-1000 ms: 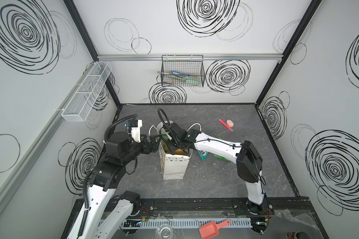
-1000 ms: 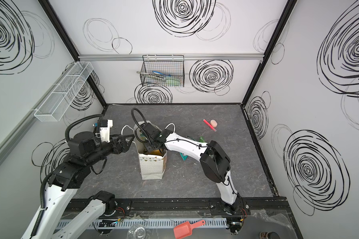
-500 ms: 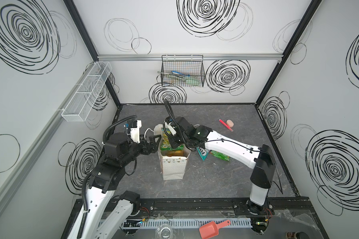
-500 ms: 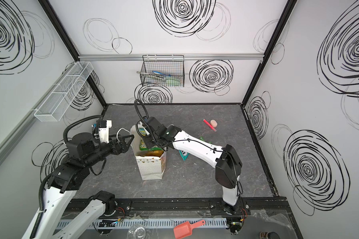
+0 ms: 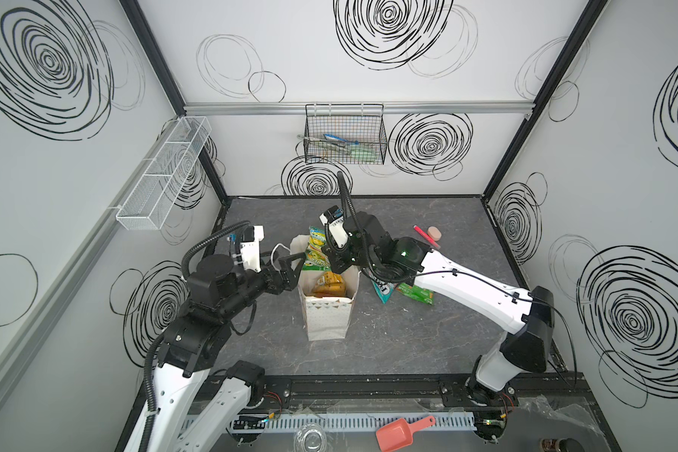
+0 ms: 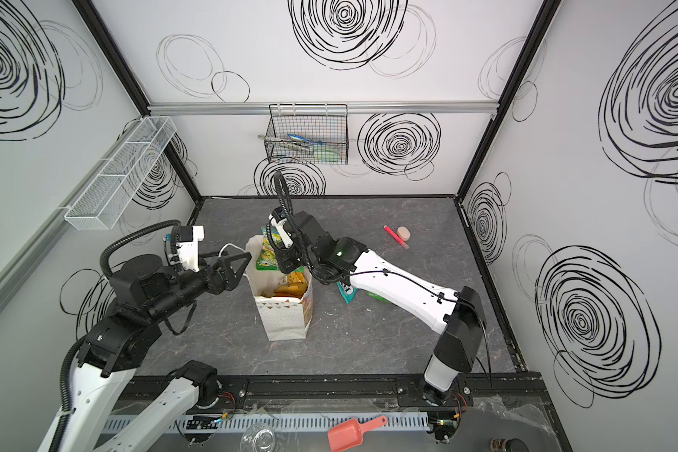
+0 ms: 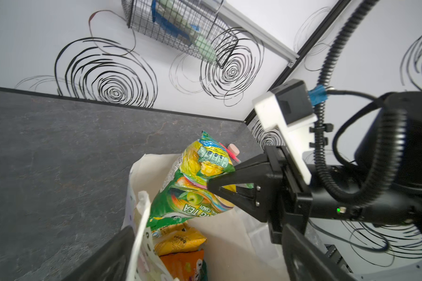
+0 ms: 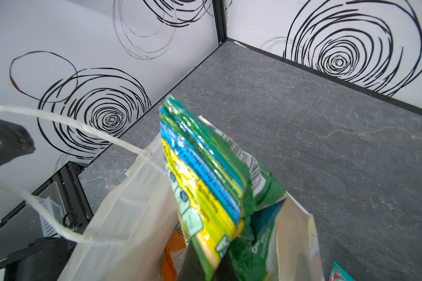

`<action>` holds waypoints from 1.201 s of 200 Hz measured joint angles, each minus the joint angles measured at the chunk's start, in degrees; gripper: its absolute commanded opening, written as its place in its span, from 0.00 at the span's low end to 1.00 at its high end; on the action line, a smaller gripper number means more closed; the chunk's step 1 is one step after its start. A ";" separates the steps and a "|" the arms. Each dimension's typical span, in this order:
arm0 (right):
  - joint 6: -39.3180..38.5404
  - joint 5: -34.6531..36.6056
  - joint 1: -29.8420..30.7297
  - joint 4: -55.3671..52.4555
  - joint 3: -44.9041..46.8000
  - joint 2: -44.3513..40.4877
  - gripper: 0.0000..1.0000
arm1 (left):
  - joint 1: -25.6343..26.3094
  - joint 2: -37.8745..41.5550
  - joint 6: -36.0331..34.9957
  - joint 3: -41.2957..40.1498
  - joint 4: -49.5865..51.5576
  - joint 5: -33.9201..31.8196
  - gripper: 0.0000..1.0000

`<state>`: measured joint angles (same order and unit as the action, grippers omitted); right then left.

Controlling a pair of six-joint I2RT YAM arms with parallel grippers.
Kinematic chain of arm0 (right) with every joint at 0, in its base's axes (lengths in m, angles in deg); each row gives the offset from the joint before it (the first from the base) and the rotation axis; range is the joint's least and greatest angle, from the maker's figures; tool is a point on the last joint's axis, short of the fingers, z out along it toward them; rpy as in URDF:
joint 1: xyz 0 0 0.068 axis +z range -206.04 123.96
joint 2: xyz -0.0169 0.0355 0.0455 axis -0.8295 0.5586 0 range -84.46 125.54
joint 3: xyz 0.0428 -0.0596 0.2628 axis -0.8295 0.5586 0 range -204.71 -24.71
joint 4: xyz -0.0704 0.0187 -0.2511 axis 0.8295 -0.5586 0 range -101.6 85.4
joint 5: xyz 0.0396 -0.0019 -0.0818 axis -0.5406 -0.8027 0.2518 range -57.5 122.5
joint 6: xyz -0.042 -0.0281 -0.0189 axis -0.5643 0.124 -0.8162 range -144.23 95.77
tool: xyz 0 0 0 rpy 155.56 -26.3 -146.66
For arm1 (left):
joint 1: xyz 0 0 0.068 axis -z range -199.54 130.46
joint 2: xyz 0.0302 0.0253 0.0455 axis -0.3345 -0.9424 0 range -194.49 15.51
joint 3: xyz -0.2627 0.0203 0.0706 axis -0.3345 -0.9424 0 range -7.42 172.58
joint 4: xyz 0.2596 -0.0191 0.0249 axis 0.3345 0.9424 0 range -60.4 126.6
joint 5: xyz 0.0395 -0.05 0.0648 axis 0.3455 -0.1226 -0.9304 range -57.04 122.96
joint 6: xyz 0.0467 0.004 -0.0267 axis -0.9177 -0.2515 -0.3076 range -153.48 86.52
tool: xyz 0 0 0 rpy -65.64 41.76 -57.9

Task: Take the snacks out of the paper bag
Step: Pick up the snack from the paper bag, then place the snack at the top-right of the table.

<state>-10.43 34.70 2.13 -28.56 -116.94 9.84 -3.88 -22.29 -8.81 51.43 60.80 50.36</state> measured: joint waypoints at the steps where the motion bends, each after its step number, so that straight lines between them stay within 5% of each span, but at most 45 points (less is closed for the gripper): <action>1: 0.02 0.00 -0.02 -0.02 -0.04 -0.04 0.00 | 0.04 0.07 0.00 0.02 -0.11 0.20 0.96; 78: 1.27 0.61 -2.40 2.45 -7.06 -11.54 0.00 | 3.91 2.56 1.09 1.79 -11.98 7.65 0.97; 125: 4.13 0.22 -14.97 3.91 -9.22 -18.84 0.00 | 9.97 1.64 0.72 1.99 -14.69 7.48 0.97; 182: 13.25 -11.74 -40.28 6.03 4.44 -19.98 0.00 | 34.38 -4.17 -7.39 5.84 -11.17 -6.56 0.96; 240: 17.42 -19.43 -49.33 11.26 23.45 -14.99 0.00 | 65.96 -14.23 -19.17 10.99 -4.81 -34.25 0.96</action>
<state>6.99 15.27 -47.20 -17.31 -93.49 -5.16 62.08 -36.52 -27.98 62.42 55.99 16.12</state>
